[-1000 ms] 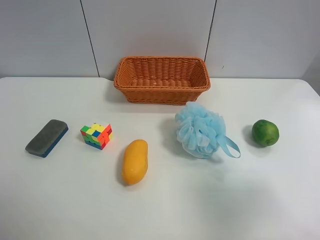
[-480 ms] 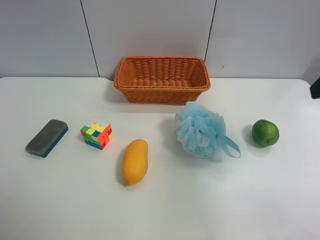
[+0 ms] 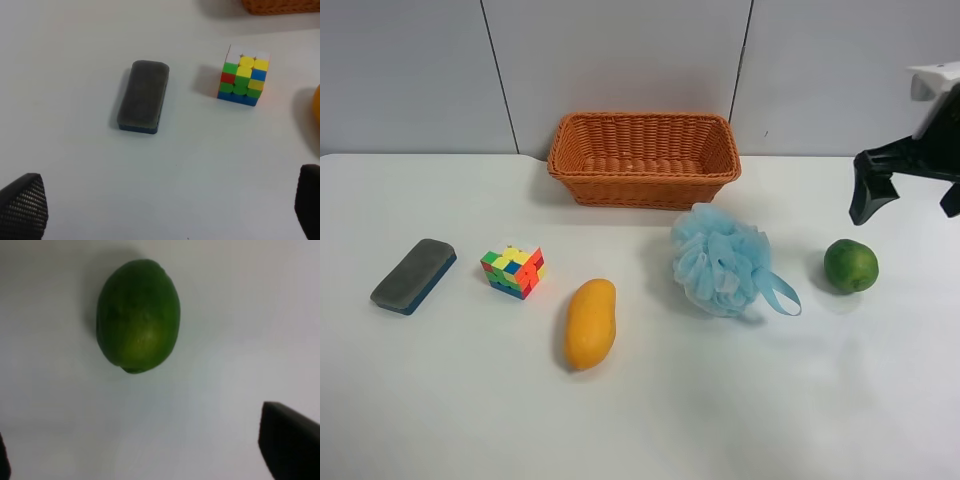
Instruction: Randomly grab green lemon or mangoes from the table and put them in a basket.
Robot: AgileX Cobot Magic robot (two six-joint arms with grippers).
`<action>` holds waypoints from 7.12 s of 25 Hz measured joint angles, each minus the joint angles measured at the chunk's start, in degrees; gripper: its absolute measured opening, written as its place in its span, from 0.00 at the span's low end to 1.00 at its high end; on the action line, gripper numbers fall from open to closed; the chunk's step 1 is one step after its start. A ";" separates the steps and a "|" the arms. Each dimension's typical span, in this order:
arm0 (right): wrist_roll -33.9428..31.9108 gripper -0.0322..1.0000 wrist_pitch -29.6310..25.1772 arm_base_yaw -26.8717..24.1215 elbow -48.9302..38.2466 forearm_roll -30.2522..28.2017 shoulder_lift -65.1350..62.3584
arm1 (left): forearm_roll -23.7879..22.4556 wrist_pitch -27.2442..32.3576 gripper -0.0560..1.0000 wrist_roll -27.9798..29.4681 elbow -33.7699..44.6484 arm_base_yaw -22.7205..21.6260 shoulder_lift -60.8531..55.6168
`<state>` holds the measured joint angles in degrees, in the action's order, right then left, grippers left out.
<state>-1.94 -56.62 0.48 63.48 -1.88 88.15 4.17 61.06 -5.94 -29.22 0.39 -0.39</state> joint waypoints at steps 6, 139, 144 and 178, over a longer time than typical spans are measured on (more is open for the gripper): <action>0.06 0.99 5.32 -0.06 0.04 -2.09 8.56 | 0.00 0.00 0.99 0.00 0.00 0.00 0.00; 4.27 0.99 -10.39 19.75 47.68 1.03 24.27 | 0.00 0.00 0.99 0.00 0.00 0.00 0.00; 4.43 0.99 -12.41 19.75 46.97 1.88 14.14 | 0.00 0.00 0.99 0.00 0.00 0.00 0.00; -0.36 0.99 -7.55 9.38 -33.93 2.36 -80.01 | 0.00 0.00 0.99 0.00 0.00 0.00 0.00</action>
<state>-2.30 -64.17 9.87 29.56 0.48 8.14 4.17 61.06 -5.94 -29.22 0.39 -0.39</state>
